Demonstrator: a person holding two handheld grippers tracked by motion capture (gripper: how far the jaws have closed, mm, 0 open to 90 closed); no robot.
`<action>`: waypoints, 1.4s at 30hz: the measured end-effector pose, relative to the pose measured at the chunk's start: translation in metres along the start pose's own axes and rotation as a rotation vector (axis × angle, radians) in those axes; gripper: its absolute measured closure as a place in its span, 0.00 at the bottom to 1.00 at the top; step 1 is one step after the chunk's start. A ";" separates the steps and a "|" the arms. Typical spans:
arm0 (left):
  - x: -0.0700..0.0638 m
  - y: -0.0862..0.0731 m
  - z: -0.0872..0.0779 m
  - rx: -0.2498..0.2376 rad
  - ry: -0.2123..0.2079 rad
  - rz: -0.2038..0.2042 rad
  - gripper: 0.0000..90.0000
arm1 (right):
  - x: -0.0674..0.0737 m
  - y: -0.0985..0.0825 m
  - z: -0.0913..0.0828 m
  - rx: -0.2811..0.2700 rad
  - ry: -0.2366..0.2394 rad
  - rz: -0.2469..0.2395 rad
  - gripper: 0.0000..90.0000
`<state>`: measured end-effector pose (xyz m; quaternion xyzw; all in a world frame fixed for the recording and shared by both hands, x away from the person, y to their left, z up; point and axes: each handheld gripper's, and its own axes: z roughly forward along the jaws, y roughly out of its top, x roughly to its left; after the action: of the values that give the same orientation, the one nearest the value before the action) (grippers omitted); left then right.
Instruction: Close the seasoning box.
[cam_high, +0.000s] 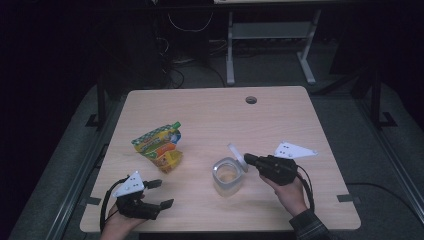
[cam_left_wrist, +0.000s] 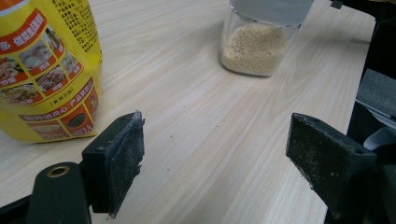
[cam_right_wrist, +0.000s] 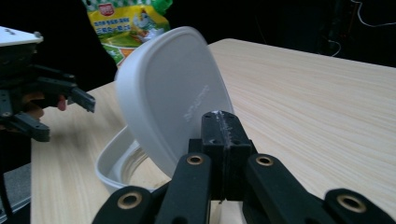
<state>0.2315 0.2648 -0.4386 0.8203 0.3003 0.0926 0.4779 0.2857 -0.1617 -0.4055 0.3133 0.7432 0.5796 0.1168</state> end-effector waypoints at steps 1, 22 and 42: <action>0.000 0.000 0.000 0.001 0.000 0.000 0.21 | 0.000 0.000 0.000 0.000 0.000 0.000 1.00; 0.003 -0.005 -0.001 -0.001 0.022 -0.020 0.21 | -0.010 -0.006 -0.010 -0.001 -0.069 0.010 0.74; 0.003 -0.004 0.004 0.007 0.020 0.004 0.20 | -0.026 -0.041 -0.051 0.036 -0.254 0.032 0.37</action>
<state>0.2340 0.2648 -0.4441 0.8217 0.3036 0.1009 0.4716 0.2647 -0.2234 -0.4334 0.3978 0.7277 0.5237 0.1950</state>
